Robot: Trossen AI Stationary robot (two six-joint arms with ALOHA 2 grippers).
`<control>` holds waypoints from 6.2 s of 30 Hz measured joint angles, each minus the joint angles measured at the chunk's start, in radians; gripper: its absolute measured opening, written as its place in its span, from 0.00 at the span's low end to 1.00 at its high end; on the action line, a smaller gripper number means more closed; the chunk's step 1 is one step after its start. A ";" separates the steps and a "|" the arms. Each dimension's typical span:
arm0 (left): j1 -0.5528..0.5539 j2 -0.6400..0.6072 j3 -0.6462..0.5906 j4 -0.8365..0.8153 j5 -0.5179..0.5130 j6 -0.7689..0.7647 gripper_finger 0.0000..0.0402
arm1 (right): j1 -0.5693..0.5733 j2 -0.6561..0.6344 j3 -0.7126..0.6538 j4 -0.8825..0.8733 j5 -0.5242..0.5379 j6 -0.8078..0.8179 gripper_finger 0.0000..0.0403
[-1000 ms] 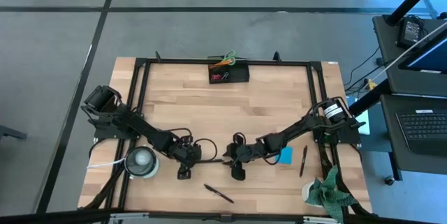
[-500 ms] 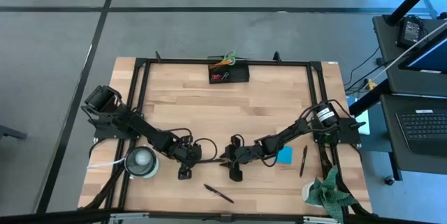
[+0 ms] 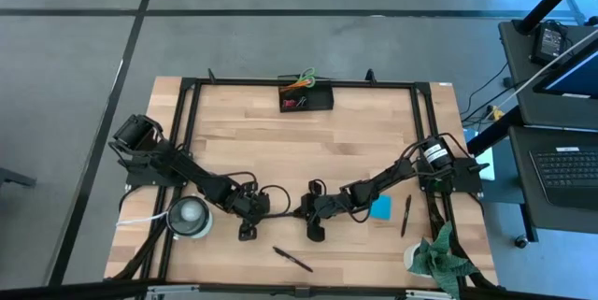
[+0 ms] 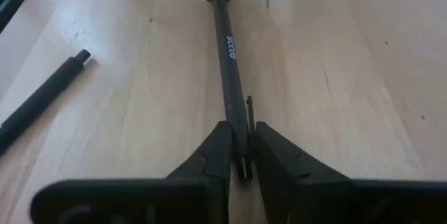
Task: Pick and place office supplies into organizer
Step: Put the top left black pen into the desk organizer, then put the bottom black pen into the desk organizer
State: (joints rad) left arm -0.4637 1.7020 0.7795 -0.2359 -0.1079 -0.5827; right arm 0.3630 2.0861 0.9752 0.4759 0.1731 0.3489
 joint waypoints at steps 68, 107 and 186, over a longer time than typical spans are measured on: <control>0.159 -0.177 -0.004 -0.229 -0.137 0.108 0.37 | -0.728 -0.155 0.799 -1.124 0.415 -1.692 0.14; 0.159 -0.177 -0.005 -0.243 -0.138 0.107 0.37 | -0.751 0.032 0.799 -0.982 0.404 -1.711 0.14; -0.036 -0.178 -0.005 0.290 -0.006 0.555 0.37 | 0.004 -0.574 -0.094 -0.452 0.097 0.071 0.43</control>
State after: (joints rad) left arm -0.4999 1.5238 0.7742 0.0538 -0.1140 -0.0275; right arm 0.3672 1.5120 0.8817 0.0237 0.2703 0.4197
